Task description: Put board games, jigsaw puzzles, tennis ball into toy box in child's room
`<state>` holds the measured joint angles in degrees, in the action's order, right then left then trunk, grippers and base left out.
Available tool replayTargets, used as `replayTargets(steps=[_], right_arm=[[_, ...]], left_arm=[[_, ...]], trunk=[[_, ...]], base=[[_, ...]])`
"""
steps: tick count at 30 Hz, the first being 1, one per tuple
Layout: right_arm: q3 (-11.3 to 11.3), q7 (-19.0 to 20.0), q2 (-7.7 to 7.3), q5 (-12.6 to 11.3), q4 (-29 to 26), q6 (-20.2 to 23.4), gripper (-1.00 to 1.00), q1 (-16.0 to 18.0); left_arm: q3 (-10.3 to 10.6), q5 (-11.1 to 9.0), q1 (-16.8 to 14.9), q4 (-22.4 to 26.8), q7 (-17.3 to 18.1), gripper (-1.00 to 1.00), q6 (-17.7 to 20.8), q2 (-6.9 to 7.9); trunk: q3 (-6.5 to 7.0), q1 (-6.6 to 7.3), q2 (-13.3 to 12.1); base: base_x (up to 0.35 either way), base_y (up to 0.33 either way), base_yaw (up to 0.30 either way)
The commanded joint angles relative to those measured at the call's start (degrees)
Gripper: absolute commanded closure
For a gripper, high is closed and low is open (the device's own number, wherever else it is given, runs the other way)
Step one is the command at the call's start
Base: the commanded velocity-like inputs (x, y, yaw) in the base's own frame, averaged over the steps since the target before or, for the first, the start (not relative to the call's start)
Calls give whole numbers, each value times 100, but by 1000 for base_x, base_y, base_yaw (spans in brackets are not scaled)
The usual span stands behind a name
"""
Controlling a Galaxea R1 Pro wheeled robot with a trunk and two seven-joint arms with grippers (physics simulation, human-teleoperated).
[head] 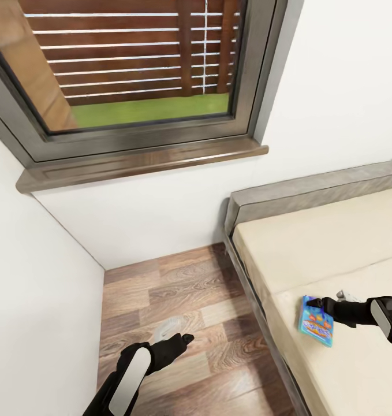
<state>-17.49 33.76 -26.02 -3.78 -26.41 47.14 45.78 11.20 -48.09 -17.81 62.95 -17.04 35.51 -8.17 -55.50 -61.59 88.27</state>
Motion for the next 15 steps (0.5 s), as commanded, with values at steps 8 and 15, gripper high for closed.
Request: replayTargets(steps=[8,15], right_arm=[[-25,-9,-2,-44,-5,49,-100,1],[-26,-9,-7,-44,-5,49,-100,1]], left_arm=[[5,-60,-3,6,-52,-100,12,0],[5,-60,-3,6,-49,-100,18,0]], trunk=[[-4,0,2],[-4,0,2]], base=[[0,0,256],[0,0,269]])
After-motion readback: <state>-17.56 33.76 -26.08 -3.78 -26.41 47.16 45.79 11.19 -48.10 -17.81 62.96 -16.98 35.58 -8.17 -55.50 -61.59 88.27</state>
